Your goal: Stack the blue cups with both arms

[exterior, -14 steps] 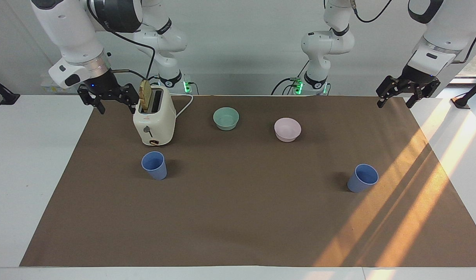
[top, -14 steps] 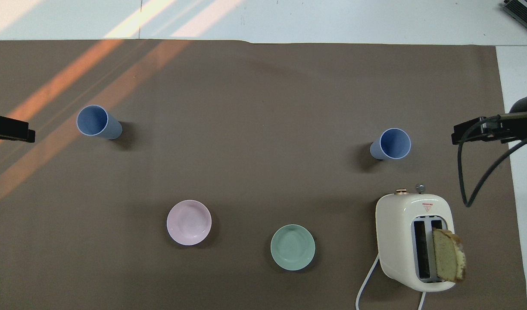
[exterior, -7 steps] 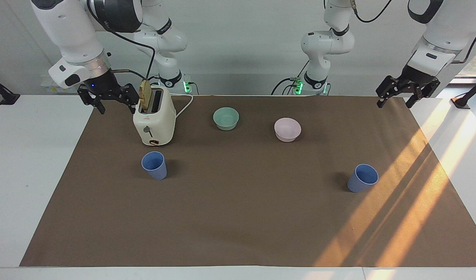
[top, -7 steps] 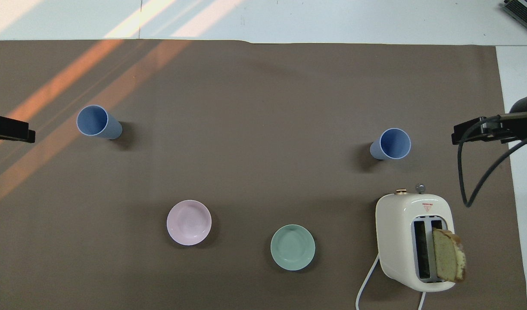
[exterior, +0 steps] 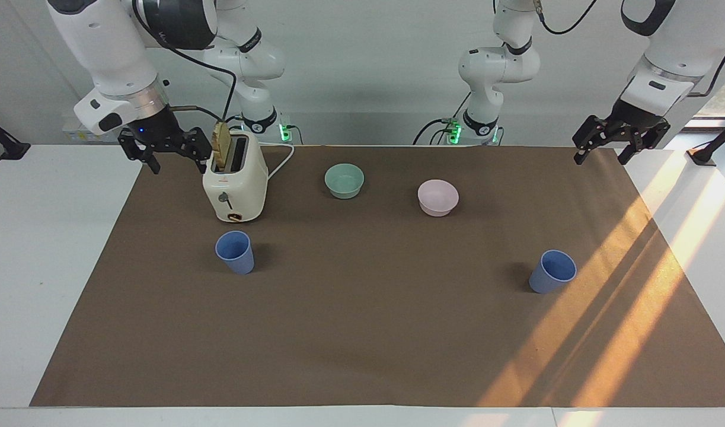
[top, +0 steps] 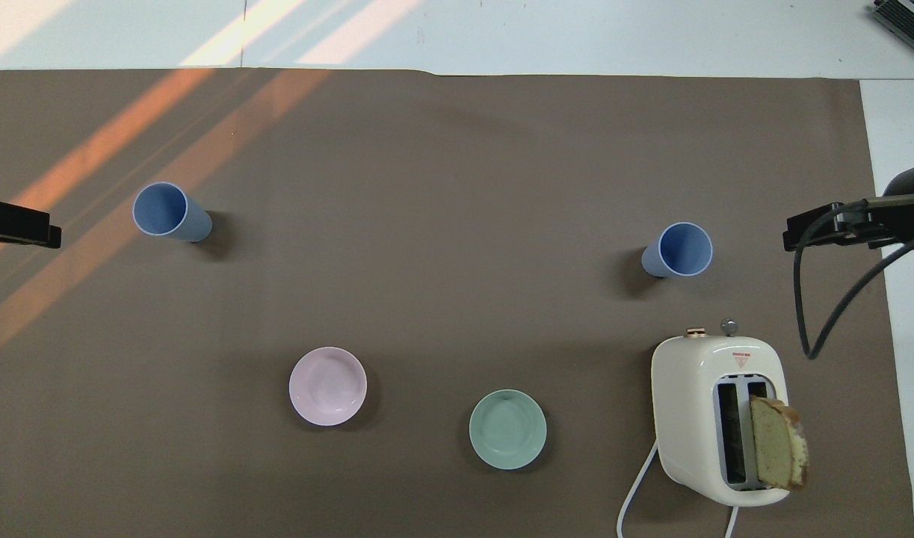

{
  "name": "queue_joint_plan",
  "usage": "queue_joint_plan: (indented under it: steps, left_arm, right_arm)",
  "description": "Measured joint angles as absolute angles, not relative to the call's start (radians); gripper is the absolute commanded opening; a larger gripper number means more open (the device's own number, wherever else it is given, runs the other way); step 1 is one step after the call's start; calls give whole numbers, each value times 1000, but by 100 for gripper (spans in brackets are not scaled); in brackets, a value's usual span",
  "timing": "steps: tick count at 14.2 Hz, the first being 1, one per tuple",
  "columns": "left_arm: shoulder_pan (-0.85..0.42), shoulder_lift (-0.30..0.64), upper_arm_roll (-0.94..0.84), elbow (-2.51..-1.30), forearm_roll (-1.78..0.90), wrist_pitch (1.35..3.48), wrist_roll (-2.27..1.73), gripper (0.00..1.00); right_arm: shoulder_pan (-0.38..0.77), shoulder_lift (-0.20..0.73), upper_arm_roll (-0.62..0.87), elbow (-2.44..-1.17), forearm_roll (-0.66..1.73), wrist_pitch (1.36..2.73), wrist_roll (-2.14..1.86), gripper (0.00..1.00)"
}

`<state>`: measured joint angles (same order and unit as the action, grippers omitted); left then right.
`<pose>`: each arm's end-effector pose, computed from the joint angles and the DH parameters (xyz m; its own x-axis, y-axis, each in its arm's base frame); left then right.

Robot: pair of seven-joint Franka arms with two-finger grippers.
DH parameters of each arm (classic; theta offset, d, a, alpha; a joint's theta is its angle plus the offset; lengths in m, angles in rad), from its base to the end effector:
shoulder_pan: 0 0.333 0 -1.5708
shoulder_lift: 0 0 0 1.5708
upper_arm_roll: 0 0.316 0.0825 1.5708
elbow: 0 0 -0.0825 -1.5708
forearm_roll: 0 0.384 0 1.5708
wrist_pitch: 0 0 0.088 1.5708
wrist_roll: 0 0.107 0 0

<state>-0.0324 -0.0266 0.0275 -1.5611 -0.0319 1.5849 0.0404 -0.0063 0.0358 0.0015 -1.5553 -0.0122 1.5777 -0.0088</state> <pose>0.5481 -0.0058 0.6451 0.9977 -0.0448 0.0516 -0.0464 -0.9985 0.0305 0.5659 -0.0040 0.6124 0.9999 0.0041 -0.0135 0.0042 -0.9999 0.0120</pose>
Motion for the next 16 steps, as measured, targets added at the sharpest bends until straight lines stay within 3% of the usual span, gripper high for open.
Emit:
queue_joint_plan:
  steps: [16]
  left_arm:
    - [-32,-27,22,-1561,-32,1605,53,100]
  right_arm:
    - [-6,36,2,-1555,-12,1578,-9,100]
